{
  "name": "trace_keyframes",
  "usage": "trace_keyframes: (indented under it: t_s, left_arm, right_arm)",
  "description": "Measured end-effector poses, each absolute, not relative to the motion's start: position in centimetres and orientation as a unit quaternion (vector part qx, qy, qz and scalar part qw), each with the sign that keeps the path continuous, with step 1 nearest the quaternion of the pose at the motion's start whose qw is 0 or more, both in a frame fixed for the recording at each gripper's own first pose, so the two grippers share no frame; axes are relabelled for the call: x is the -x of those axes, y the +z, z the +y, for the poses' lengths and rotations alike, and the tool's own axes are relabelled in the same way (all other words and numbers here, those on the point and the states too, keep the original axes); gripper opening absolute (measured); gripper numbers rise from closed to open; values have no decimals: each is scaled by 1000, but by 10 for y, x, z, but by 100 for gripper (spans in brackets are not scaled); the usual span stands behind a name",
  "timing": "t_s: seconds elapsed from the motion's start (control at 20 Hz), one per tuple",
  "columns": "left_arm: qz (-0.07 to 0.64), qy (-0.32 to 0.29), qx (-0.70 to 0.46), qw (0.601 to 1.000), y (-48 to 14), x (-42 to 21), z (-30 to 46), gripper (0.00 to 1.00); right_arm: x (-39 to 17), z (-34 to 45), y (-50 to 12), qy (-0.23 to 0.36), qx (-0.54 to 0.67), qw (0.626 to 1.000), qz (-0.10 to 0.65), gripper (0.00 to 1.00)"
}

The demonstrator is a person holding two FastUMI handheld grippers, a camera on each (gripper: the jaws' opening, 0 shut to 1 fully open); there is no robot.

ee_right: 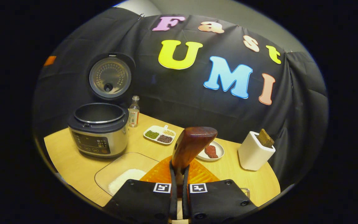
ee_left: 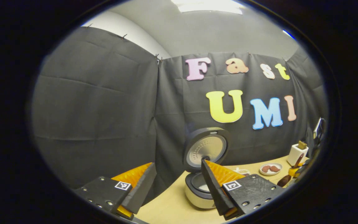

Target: Close the left gripper, press the button to open the rice cooker; take a wooden spoon from the chopstick holder with the right hand, scoop a spoonful of rice and pour it into the rice cooker, then put the wooden spoon back into the chopstick holder.

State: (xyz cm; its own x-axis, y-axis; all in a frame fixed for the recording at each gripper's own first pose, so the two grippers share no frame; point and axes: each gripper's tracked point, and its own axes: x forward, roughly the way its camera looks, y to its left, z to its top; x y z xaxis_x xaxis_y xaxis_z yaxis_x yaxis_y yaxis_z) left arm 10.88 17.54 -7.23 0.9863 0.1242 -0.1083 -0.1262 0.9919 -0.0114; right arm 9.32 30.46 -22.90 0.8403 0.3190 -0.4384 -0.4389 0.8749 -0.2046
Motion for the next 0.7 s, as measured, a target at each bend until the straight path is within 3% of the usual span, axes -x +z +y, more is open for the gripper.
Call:
trace_keyframes:
  t_s: [0.15,0.35,0.7]
  left_arm:
    - [61,71,11,996,-78,-108,186,87]
    - [61,77,2,995,-77,-106,189,92]
    - [55,76,5,996,-72,-100,180,87]
  right_arm:
    - [-94,313,-259,199,173,941,214,11]
    - [-90,330,-268,208,166,939,217,8]
    - [-66,354,-277,246,25,924,292,8]
